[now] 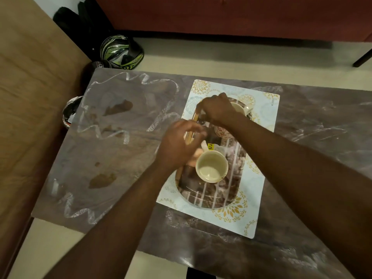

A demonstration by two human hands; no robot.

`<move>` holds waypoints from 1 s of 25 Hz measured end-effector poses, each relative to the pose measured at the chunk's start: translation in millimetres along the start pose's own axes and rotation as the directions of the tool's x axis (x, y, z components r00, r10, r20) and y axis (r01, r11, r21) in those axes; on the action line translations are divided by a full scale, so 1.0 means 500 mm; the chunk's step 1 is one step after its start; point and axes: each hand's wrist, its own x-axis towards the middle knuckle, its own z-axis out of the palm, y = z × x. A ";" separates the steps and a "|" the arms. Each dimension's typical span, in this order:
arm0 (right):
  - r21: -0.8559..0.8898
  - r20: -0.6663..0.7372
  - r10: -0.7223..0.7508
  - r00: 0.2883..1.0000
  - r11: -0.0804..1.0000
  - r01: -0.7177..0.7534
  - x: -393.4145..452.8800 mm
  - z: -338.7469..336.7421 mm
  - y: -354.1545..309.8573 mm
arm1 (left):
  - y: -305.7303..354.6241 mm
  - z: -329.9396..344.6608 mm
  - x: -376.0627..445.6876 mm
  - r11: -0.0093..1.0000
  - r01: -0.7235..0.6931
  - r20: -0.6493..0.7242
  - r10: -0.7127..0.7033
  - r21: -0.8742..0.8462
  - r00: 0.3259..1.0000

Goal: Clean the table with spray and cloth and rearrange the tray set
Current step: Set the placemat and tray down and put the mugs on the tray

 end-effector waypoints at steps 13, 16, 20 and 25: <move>0.947 -0.138 0.866 0.480 0.258 -0.193 -0.268 0.225 -0.005 | -0.192 0.081 0.009 0.760 0.649 -0.078 -0.647 0.004 0.758; 0.922 0.015 0.892 0.452 0.163 -0.352 -0.265 0.250 -0.003 | -0.185 0.090 0.024 0.725 0.686 -0.071 -0.689 -0.064 0.721; 0.824 0.050 0.918 0.394 0.185 -0.535 -0.241 0.247 -0.002 | -0.185 0.088 0.040 0.729 0.683 -0.089 -0.683 -0.042 0.725; 0.863 0.078 0.954 0.288 0.080 -0.499 -0.250 0.248 0.073 | -0.183 0.084 0.038 0.805 0.590 -0.056 -0.593 -0.066 0.803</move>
